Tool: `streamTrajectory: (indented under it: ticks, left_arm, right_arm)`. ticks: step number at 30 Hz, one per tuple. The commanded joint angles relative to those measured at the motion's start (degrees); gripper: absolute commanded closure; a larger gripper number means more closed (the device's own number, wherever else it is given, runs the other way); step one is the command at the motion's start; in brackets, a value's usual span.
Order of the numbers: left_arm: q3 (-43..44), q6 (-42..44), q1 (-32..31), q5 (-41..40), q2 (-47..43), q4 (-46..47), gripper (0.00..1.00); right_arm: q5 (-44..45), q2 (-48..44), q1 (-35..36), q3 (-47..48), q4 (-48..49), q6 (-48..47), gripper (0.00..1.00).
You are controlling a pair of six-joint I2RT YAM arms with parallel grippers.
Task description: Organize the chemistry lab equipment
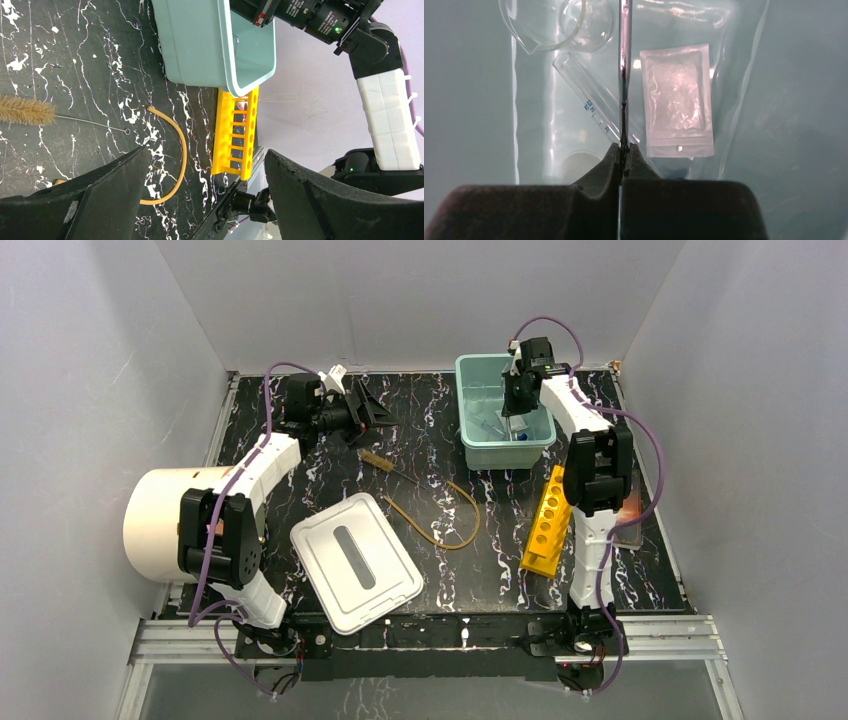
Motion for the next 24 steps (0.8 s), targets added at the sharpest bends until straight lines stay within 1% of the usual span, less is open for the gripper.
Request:
streamTrajectory:
  ticks: [1,4,8,11,13,14,19,24]
  left_arm:
    - [2.40,0.78,-0.09,1.24,-0.29,-0.42,0.16]
    - [2.36,1.22,-0.09,0.96,-0.25,-0.97,0.16]
    - [2.21,1.27,-0.10,0.82,-0.07,-1.11,0.16]
    - [2.35,1.88,-0.10,0.61,-0.23,-1.78,0.16]
    - [2.64,2.91,-0.10,0.09,-0.36,-3.21,0.16]
    - [2.71,3.40,-0.10,-0.72,-0.50,-3.98,0.16]
    - [2.93,5.42,-0.10,-4.73,-1.40,-7.35,0.16]
    - [3.93,7.26,-0.10,-8.51,-1.54,-10.47,0.16]
  right_arm:
    - [-5.38,0.45,-0.85,2.78,-1.63,1.30,1.00]
    - [-6.04,1.55,-0.94,3.49,-3.12,1.38,0.99]
    - [-6.36,3.65,-1.09,5.59,-4.43,1.46,0.95]
    - [-5.23,5.94,-1.08,9.61,-8.01,1.87,0.94]
    - [-4.23,6.53,-1.08,10.70,-9.38,2.15,0.92]
    - [-3.53,6.44,-1.04,10.63,-9.54,2.31,0.90]
    - [-0.75,3.55,-1.05,9.79,-9.24,2.84,0.71]
    - [-0.07,-0.40,-0.92,9.24,-8.99,3.71,0.64]
